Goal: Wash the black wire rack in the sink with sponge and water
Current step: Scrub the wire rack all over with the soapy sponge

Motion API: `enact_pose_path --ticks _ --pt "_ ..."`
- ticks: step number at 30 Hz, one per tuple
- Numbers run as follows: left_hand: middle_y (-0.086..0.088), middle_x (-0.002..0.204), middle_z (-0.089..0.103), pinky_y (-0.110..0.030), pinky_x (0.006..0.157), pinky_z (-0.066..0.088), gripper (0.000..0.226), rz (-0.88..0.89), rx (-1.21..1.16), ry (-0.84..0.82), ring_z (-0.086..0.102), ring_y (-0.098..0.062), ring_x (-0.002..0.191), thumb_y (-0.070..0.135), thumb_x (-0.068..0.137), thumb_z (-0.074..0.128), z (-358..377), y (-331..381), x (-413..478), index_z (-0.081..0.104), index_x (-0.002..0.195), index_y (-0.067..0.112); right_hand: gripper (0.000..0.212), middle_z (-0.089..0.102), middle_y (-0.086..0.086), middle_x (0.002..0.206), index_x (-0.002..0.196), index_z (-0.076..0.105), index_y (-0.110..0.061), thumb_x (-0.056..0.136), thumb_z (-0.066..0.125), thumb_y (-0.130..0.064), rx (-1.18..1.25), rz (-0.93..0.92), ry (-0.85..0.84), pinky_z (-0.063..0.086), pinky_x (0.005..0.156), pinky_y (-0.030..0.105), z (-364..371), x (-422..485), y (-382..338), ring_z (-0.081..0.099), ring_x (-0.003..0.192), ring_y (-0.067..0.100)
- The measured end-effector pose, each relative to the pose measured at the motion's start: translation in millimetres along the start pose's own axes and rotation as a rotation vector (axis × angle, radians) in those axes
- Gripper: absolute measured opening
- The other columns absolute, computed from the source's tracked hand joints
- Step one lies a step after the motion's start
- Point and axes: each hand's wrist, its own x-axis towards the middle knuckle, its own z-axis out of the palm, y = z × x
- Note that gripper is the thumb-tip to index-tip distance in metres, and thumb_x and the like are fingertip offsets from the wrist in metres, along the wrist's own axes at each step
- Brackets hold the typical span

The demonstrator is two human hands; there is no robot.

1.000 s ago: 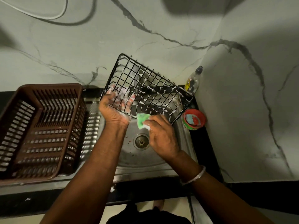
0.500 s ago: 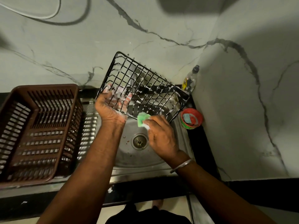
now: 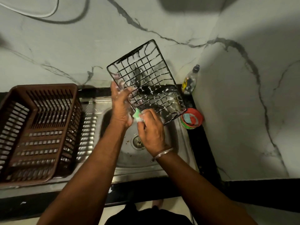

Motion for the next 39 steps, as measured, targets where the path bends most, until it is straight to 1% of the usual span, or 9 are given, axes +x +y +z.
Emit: enact_pose_path --ticks 3,6,9,14,19,26,31,35,39 --pt "-0.023 0.160 0.045 -0.047 0.100 0.057 0.095 -0.007 0.059 0.045 0.056 -0.045 0.135 0.026 0.081 0.082 2.5 -20.6 -4.8 0.034 0.163 0.025 0.014 0.057 0.013 0.102 0.097 0.059 -0.003 0.096 0.051 -0.015 0.019 0.056 0.038 0.051 0.074 0.046 5.2 8.2 -4.5 0.056 0.089 0.028" --pt "-0.015 0.112 0.069 -0.030 0.069 0.056 0.070 -0.114 0.098 0.138 0.069 -0.028 0.094 0.033 0.076 0.081 4.2 -26.2 -8.8 0.055 0.132 -0.001 0.020 0.060 0.015 0.106 0.102 0.061 0.000 0.095 0.049 -0.015 -0.013 0.053 0.005 0.053 0.077 0.045 5.5 13.0 -6.3 0.059 0.093 0.029" --pt "-0.008 0.094 0.059 -0.030 0.060 0.051 0.060 -0.221 -0.073 0.051 0.057 -0.021 0.072 0.035 0.072 0.086 -3.2 -24.9 -7.1 0.056 0.116 0.007 0.006 0.063 0.010 0.100 0.098 0.065 -0.005 0.092 0.063 -0.007 0.054 0.055 -0.046 0.054 0.073 0.042 -1.1 13.7 -8.2 0.060 0.088 0.024" --pt "-0.011 0.103 0.074 -0.039 0.076 0.057 0.035 -0.230 -0.277 -0.063 0.069 -0.028 0.083 0.031 0.090 0.072 -7.7 -9.9 -9.0 0.066 0.117 0.009 0.013 0.072 -0.003 0.100 0.103 0.076 -0.017 0.093 0.071 -0.010 0.074 0.062 -0.351 0.057 0.078 0.035 -28.4 20.1 5.5 0.065 0.088 0.012" --pt "-0.012 0.108 0.073 -0.039 0.074 0.059 0.068 -0.168 -0.247 -0.050 0.071 -0.027 0.086 0.041 0.072 0.081 1.6 4.5 -6.5 0.059 0.128 0.008 0.023 0.075 0.003 0.109 0.109 0.077 -0.011 0.089 0.069 -0.001 0.072 0.008 -0.313 0.059 0.088 0.035 -32.1 9.0 -4.6 0.069 0.096 0.016" --pt "-0.007 0.090 0.073 -0.036 0.072 0.054 0.031 -0.183 -0.334 -0.058 0.067 -0.025 0.077 0.038 0.094 0.062 5.7 1.1 -9.2 0.076 0.096 0.011 0.022 0.073 0.004 0.107 0.111 0.076 -0.011 0.092 0.067 -0.003 -0.027 0.013 -0.287 0.056 0.090 0.029 -33.7 9.0 -18.8 0.067 0.096 0.017" --pt "-0.012 0.099 0.071 -0.037 0.073 0.054 0.050 -0.161 -0.318 -0.018 0.068 -0.026 0.079 0.039 0.087 0.070 9.4 -1.8 -12.0 0.062 0.122 0.003 0.017 0.077 0.001 0.099 0.103 0.077 -0.015 0.088 0.077 -0.008 -0.019 0.233 -0.218 0.060 0.071 0.031 -32.5 21.0 -27.3 0.070 0.084 0.016" --pt "-0.009 0.099 0.073 -0.035 0.069 0.057 0.035 -0.139 -0.286 -0.042 0.071 -0.022 0.080 0.036 0.096 0.062 4.4 3.3 -11.2 0.064 0.115 0.007 0.018 0.077 -0.002 0.100 0.097 0.079 -0.019 0.087 0.081 -0.005 0.173 0.513 -0.286 0.063 0.065 0.024 -36.9 41.2 -15.7 0.073 0.081 0.008" --pt "-0.015 0.115 0.072 -0.036 0.075 0.058 0.063 -0.136 -0.299 0.004 0.071 -0.026 0.095 0.041 0.083 0.076 11.4 -2.7 -14.1 0.062 0.133 0.006 0.014 0.074 0.002 0.096 0.099 0.077 -0.018 0.090 0.077 -0.007 -0.193 0.337 -0.238 0.062 0.071 0.034 -17.2 55.1 -15.5 0.070 0.087 0.019"
